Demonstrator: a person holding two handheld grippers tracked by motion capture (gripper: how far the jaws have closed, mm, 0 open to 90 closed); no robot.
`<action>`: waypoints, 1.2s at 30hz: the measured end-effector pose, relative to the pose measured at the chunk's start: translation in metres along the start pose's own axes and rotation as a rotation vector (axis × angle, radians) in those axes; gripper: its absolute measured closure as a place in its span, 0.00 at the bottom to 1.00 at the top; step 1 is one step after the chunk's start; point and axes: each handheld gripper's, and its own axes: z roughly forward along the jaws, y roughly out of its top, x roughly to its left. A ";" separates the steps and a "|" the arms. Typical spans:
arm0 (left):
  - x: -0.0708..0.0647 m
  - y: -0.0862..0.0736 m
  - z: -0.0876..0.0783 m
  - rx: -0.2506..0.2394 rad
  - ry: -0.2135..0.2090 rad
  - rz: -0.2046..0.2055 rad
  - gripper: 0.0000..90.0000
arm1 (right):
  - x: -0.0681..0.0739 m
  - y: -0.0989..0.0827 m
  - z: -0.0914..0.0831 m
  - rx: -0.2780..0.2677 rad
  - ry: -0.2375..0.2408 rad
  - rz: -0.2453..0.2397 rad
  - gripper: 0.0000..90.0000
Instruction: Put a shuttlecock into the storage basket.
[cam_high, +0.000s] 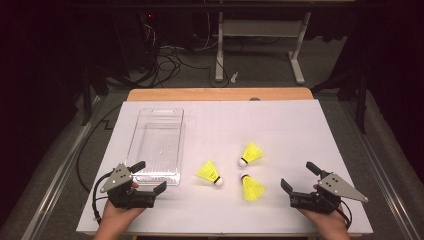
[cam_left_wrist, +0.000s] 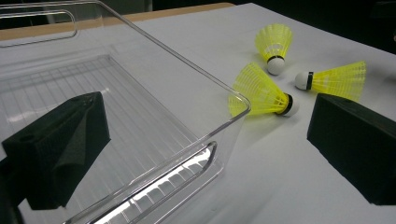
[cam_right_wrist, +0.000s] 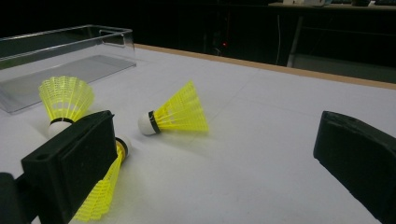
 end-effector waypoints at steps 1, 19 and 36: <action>0.000 0.000 0.000 0.000 0.000 -0.001 0.01 | 0.000 0.000 0.000 0.000 0.003 -0.002 0.00; 0.004 0.001 -0.006 -0.004 0.019 -0.006 0.01 | 0.000 0.001 -0.001 -0.009 0.001 0.000 0.00; 0.024 -0.002 -0.031 -0.048 0.084 -0.044 0.01 | 0.002 0.000 0.000 -0.008 0.010 -0.011 0.00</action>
